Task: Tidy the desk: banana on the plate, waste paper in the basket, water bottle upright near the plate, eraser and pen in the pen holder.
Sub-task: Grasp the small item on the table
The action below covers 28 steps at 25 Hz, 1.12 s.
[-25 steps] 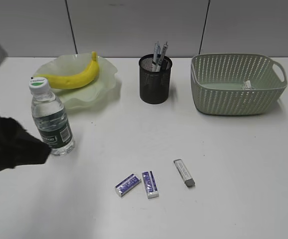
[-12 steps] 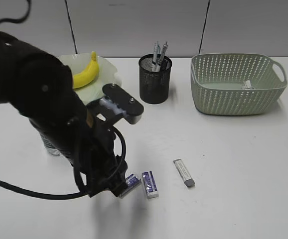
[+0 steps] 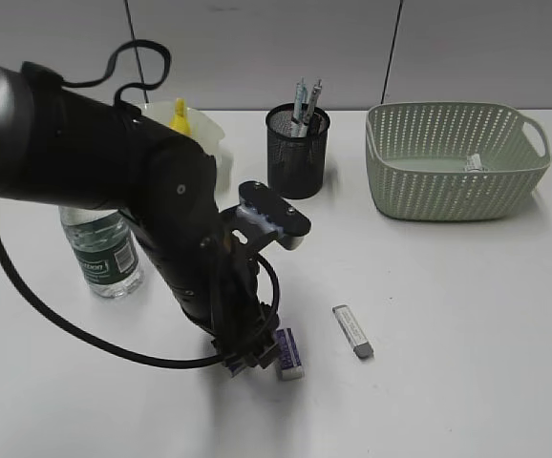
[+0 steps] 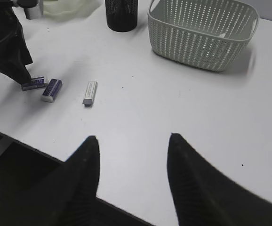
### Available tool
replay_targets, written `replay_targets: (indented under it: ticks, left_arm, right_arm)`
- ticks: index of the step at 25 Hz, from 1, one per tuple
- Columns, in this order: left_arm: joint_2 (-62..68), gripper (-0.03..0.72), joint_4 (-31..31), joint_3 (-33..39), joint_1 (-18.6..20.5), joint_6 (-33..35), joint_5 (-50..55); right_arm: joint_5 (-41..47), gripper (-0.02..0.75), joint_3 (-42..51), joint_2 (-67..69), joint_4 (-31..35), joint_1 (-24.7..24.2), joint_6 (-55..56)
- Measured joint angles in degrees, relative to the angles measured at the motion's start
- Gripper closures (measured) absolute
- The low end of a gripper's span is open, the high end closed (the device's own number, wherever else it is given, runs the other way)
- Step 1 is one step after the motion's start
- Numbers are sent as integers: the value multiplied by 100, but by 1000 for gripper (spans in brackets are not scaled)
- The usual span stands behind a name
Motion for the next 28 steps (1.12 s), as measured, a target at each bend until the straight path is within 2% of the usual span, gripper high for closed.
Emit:
replay_targets:
  ticks: [6, 9, 12, 16, 25, 28]
  left_arm:
    - [415, 232, 0, -104, 0, 0, -25]
    - [497, 258, 0, -104, 0, 0, -84]
    - [605, 341, 9, -111, 0, 0, -231]
    - [637, 512, 100, -156, 18, 0, -223]
    - [48, 510, 8, -350, 2, 0, -80]
    - [-366, 510, 15, -669, 29, 0, -560]
  right_arm:
    - [0, 358, 0, 0, 0, 0, 0]
    - [0, 358, 0, 0, 0, 0, 6]
    - [0, 358, 0, 0, 0, 0, 7]
    - [0, 358, 0, 0, 0, 0, 7]
    - [0, 360, 0, 0, 0, 0, 7]
    - [0, 360, 0, 0, 0, 0, 7]
